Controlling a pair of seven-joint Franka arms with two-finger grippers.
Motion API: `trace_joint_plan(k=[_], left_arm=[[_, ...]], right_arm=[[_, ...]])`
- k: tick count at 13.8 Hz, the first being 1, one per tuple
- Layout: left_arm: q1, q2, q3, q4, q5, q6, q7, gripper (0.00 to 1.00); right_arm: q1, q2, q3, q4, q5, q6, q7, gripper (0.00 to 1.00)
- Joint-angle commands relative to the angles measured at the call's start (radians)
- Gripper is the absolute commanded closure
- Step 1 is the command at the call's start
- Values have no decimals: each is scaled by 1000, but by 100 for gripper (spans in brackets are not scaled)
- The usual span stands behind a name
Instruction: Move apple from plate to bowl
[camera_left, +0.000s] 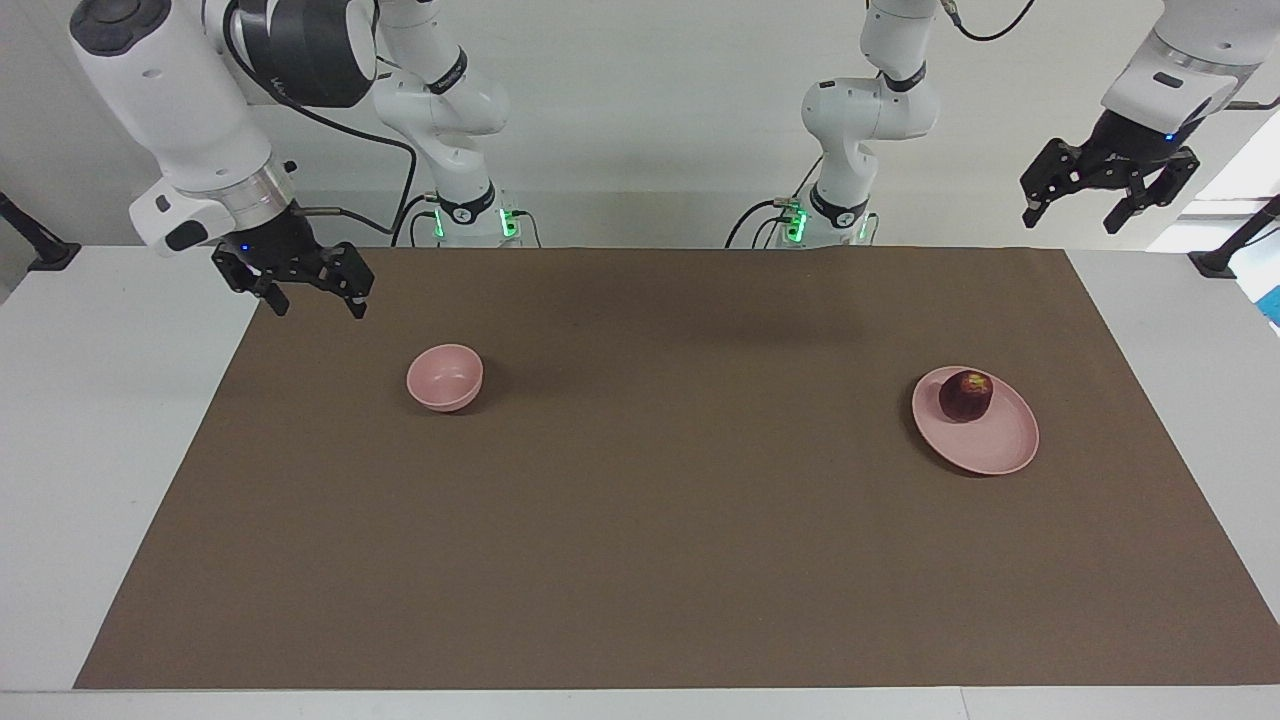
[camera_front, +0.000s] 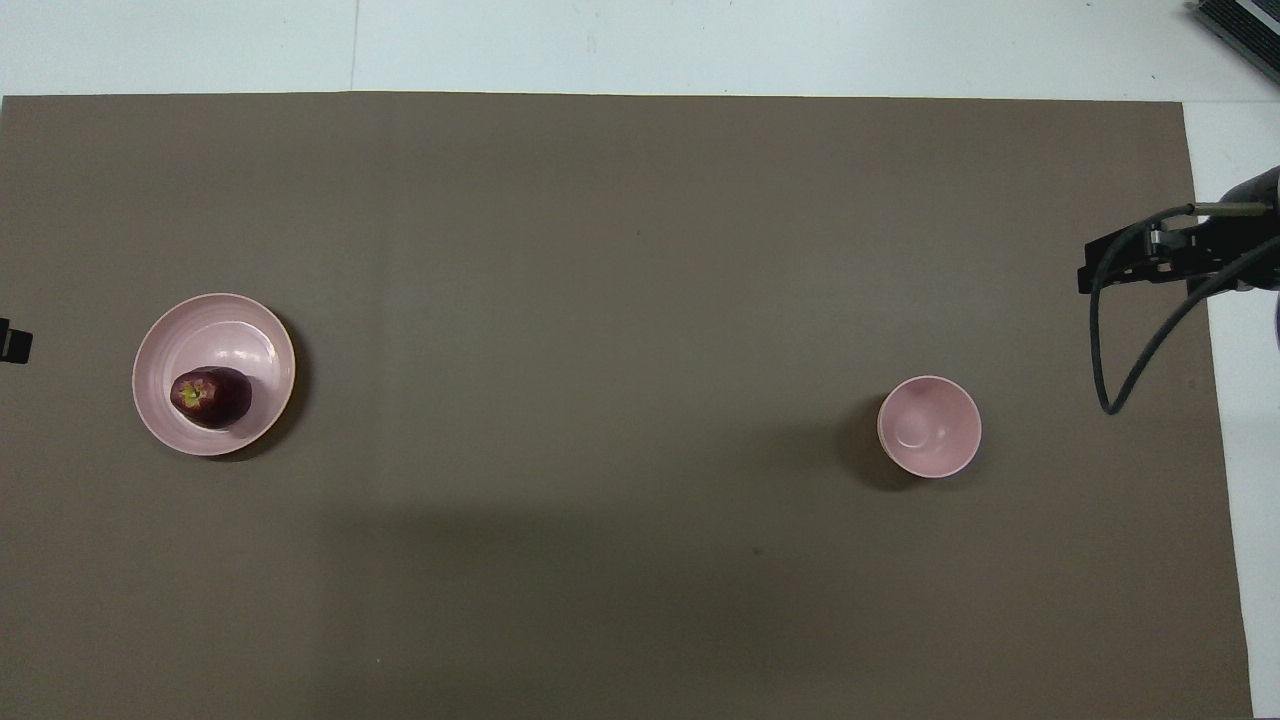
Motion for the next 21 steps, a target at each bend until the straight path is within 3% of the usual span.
trace_joint_plan(k=[1, 5, 11, 17, 21], left_arm=[[-10, -49, 4, -110, -13, 70, 10, 0], [2, -51, 7, -222, -26, 189, 33, 0], [42, -101, 19, -530, -26, 476, 92, 0], [48, -81, 19, -700, -26, 731, 100, 0], [48, -26, 19, -821, -26, 912, 102, 0]], right_arm=[[-8, -24, 3, -30, 18, 16, -5, 0], [-8, -24, 3, -30, 18, 16, -5, 0], [-8, -24, 3, -30, 18, 18, -5, 0], [-8, -24, 3, -30, 18, 16, -5, 0], [-9, -22, 3, -29, 12, 19, -13, 0]])
